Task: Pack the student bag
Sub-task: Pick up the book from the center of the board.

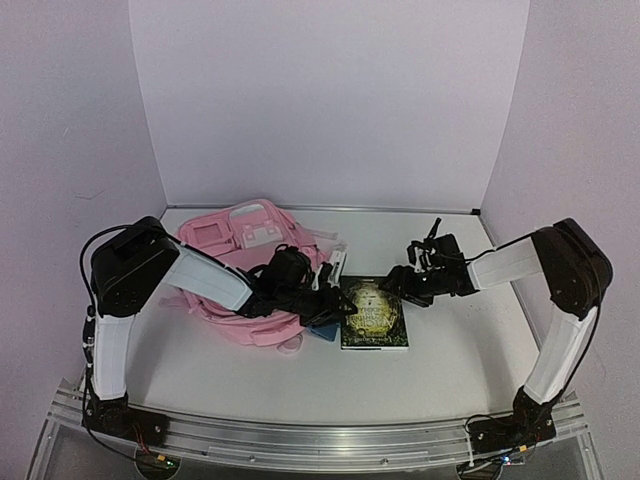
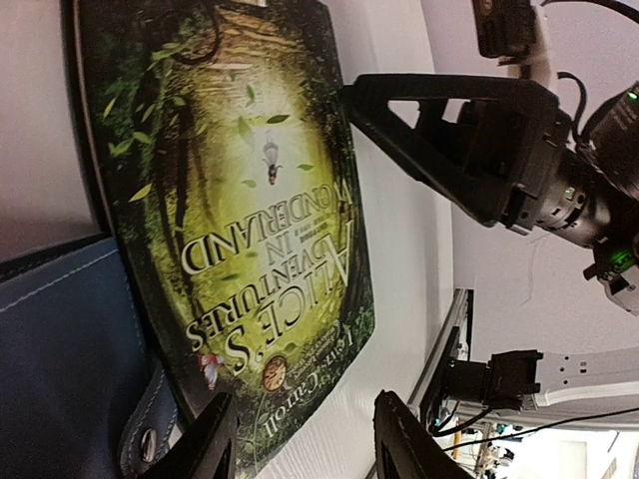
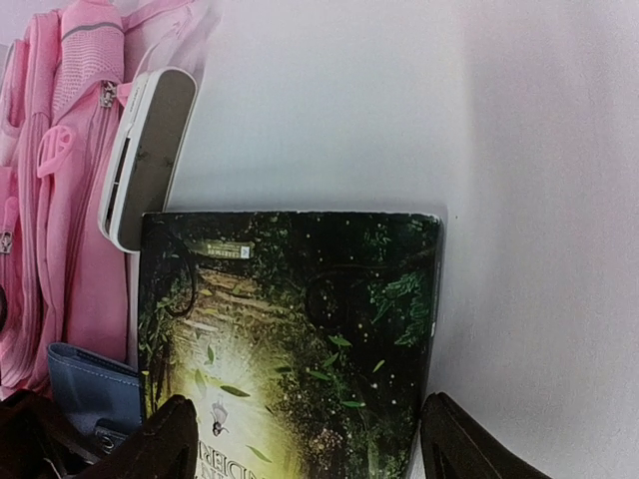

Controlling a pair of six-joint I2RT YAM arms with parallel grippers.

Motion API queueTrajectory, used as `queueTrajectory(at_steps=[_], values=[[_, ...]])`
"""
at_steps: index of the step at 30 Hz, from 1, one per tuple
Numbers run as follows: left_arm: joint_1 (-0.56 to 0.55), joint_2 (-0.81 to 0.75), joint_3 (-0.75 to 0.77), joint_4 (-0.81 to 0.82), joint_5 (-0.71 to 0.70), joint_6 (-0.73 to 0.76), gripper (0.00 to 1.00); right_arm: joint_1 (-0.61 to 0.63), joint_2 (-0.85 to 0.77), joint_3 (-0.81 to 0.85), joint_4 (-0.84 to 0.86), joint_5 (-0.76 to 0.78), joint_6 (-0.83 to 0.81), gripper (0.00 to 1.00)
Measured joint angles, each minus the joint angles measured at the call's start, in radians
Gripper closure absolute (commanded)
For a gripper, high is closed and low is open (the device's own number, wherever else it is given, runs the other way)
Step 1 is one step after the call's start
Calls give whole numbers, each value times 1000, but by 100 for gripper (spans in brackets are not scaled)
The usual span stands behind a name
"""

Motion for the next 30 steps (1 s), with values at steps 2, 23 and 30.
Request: queueTrajectory(at_steps=[2, 23, 30], values=[[-6, -10, 2, -43, -28, 0, 53, 2, -12, -6, -3, 7, 13, 24], [-25, 14, 115, -281, -84, -12, 60, 8, -33, -28, -9, 38, 59, 24], [-34, 16, 140, -351, -108, -10, 57, 8, -35, -27, -8, 40, 67, 24]])
